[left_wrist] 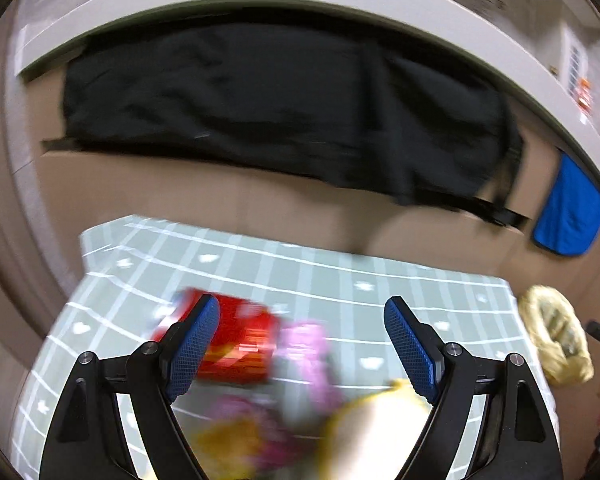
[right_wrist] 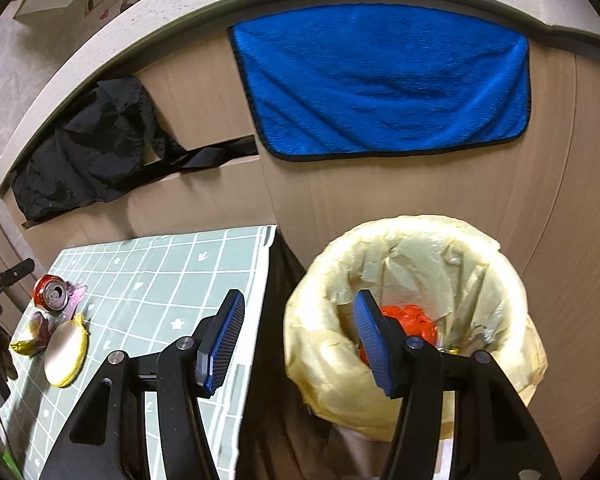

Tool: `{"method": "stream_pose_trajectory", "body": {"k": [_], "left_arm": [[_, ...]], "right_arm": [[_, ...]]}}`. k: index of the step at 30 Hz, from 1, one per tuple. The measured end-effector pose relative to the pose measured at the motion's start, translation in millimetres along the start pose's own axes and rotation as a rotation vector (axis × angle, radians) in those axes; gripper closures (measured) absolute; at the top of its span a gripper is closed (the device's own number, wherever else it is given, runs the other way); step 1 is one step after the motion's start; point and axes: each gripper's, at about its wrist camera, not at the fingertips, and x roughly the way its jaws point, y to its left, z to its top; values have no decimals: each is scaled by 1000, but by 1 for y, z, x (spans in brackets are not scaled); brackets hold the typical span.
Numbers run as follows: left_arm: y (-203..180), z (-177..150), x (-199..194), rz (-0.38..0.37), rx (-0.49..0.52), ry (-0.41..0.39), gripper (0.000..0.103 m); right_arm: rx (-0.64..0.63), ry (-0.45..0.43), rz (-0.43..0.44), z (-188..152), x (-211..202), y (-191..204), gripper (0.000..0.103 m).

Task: Collect trash
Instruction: 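Grasp the red gold-printed can with the left gripper and lift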

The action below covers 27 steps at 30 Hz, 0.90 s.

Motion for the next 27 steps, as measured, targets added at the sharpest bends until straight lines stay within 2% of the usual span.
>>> {"method": "stream_pose_trajectory", "body": {"k": [4,8,13,17,19,22,27], "left_arm": [[42,-3,13,52,-46,33,19],[69,-9,32,59,-95,95,19],[83,-11,49,50,-164,157,23],[88,-11,60,63,-214,216,36],[92,-13,65,42,-248,244,51],[88,-15,65,17,-243,245,52],[57,-19,55,-42,-208,236,52]], "right_arm": [[2,20,2,-6,5,11,49],[-7,39,-4,-10,9,18,49],[-8,34,-14,-9,7,19,49],[-4,34,-21,-11,7,16,49],[-1,39,-22,-12,8,14,49],[8,40,-24,-16,6,10,49],[19,40,-18,-18,4,7,49]]}}
